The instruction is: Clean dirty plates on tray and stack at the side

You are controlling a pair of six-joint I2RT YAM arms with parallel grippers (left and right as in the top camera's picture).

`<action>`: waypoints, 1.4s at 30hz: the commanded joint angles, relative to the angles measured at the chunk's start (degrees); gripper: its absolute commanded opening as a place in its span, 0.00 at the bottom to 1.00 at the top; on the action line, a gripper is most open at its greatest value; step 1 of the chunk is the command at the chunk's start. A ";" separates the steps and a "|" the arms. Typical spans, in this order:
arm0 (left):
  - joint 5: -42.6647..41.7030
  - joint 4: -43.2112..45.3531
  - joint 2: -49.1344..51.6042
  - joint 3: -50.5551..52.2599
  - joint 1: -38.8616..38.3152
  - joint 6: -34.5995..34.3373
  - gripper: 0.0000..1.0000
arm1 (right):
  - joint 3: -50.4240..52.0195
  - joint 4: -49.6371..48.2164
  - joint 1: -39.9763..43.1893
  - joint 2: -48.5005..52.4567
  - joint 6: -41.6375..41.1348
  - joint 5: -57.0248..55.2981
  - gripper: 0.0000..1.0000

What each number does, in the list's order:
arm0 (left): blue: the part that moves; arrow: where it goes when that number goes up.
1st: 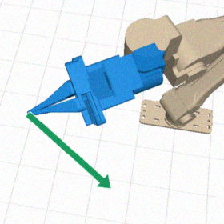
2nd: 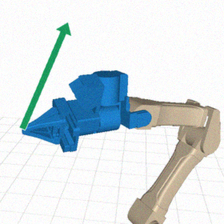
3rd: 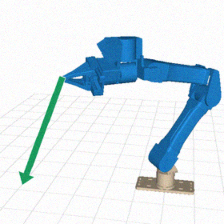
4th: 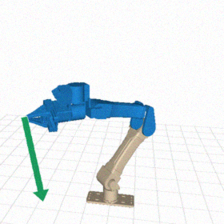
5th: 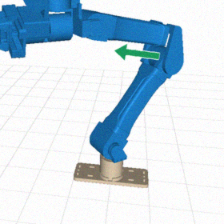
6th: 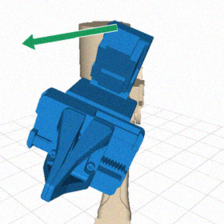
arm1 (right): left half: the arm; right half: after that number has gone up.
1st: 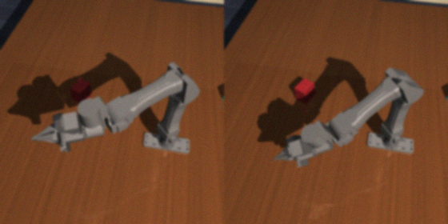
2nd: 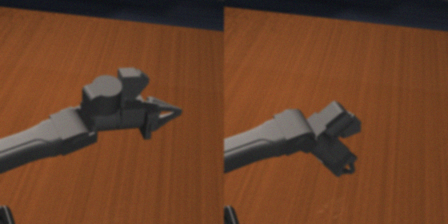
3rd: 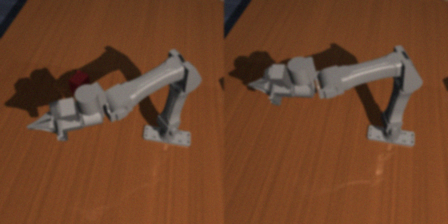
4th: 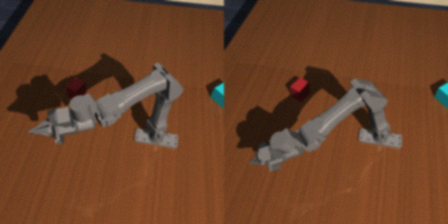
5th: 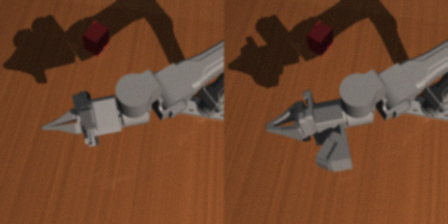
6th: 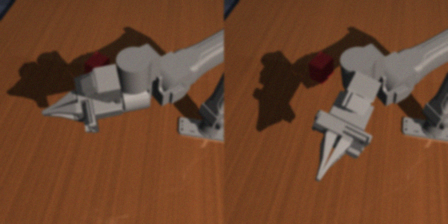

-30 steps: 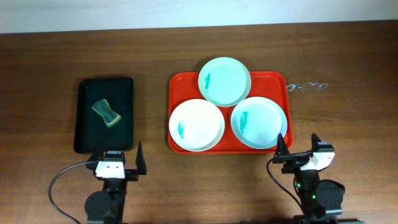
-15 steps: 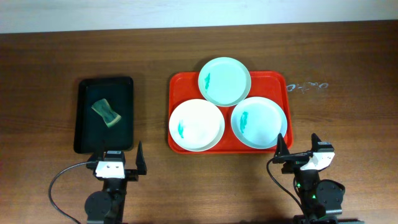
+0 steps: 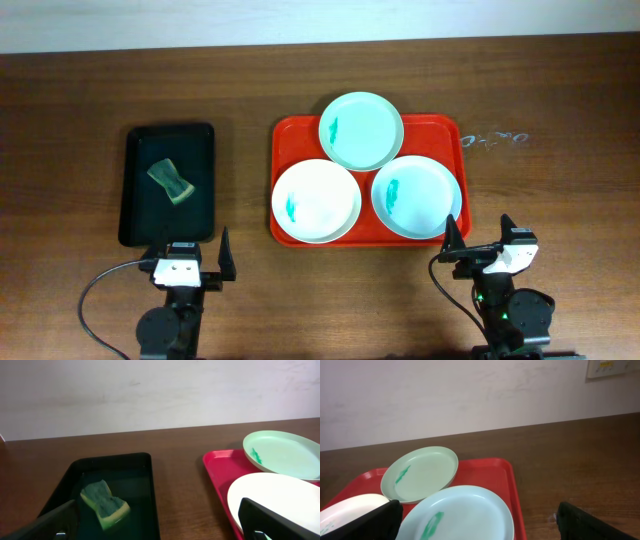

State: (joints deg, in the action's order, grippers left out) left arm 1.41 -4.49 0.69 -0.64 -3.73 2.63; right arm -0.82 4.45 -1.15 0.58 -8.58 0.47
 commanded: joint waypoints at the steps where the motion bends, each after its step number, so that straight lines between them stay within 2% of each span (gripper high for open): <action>1: -1.25 -0.33 -0.39 0.15 0.15 1.11 0.99 | 0.50 0.02 0.31 -0.37 -0.04 0.11 0.98; 27: -1.25 -0.33 -0.39 0.15 0.15 1.11 0.99 | 0.50 0.02 0.31 -0.37 -0.02 0.11 0.99; 28: -2.93 0.24 -0.39 0.11 0.13 0.35 0.99 | 0.50 0.02 0.31 -0.37 -0.04 0.13 0.98; 29: -8.72 1.46 -0.39 0.11 0.13 -3.72 0.99 | 0.50 0.02 0.31 -0.37 -0.02 0.13 0.98; 30: -18.08 2.69 -0.39 0.11 0.13 -9.60 0.99 | 0.50 0.02 0.31 -0.37 -0.02 0.11 0.99; 31: -27.47 2.19 -0.39 0.11 0.13 -11.61 0.99 | 0.50 0.02 0.31 -0.37 -0.04 0.13 0.99; 32: -31.85 1.44 -0.37 0.11 0.13 -11.61 0.99 | 0.50 0.02 0.31 -0.37 -0.02 0.11 0.99; 34: -32.26 2.73 -0.35 0.11 0.13 -12.85 0.99 | 0.50 0.02 0.31 -0.37 -0.02 0.13 0.99; 35: -35.87 7.19 -0.35 0.11 0.02 -17.84 0.99 | 0.50 0.02 0.31 -0.37 -0.04 0.11 0.98; 37: -47.65 15.72 -0.35 0.11 -0.02 -32.85 0.99 | 0.50 0.02 0.31 -0.37 -0.02 0.13 0.99; 38: -49.51 18.86 -0.35 0.11 -0.02 -36.79 0.99 | 0.50 0.02 0.31 -0.37 -0.04 0.13 0.99; 40: -49.44 30.16 -0.35 0.09 0.04 -37.59 0.99 | 0.50 0.02 0.31 -0.37 -0.04 0.11 0.98; 41: -47.78 43.71 -0.35 -0.24 0.04 -37.57 0.99 | 0.50 0.02 0.31 -0.37 -0.02 0.13 0.99; 42: -45.18 48.11 -0.35 -0.83 0.07 -37.57 0.99 | 0.50 0.02 0.31 -0.37 -0.02 0.11 0.99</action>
State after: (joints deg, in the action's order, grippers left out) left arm -43.42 27.24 0.84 -0.56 -3.73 -29.71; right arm -0.80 4.49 -1.15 0.58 -8.62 0.47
